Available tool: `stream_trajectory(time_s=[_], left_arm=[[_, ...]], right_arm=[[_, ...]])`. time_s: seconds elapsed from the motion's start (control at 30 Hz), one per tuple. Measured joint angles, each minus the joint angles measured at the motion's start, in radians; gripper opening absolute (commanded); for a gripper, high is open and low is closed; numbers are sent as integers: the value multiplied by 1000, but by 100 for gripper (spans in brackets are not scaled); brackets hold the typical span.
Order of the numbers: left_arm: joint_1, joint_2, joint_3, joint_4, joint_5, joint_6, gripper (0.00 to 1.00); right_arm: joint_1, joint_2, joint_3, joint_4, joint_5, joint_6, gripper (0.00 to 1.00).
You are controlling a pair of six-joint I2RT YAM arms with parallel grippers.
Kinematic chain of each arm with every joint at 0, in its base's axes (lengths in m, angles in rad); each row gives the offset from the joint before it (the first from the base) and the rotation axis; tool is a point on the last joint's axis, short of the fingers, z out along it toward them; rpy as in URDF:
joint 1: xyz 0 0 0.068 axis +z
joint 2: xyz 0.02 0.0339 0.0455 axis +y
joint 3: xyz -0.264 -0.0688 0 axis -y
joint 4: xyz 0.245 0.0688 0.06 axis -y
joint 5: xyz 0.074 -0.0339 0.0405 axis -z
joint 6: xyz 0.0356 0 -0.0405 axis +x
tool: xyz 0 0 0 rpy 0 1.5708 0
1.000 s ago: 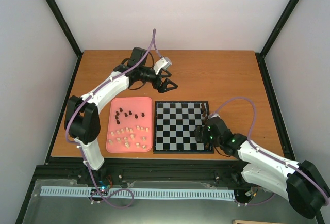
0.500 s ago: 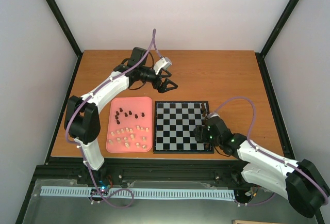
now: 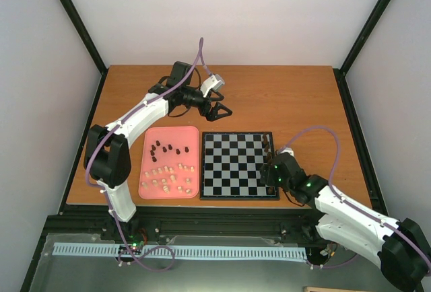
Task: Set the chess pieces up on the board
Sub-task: Place the chess piece on the chessboard, then pick up the chess piece from the storage box.
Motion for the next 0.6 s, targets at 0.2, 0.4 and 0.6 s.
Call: stream_trajectory(time_s=[0.2, 0.4, 0.6], left_arm=[[0, 0, 0, 0, 0, 0, 100], [0, 0, 0, 0, 0, 0, 100], [0, 0, 0, 0, 0, 0, 100]], right_arm=[[0, 16, 48, -22, 31, -24, 81], [0, 43, 51, -28, 32, -44, 86], [0, -25, 89, -81, 87, -79, 100]])
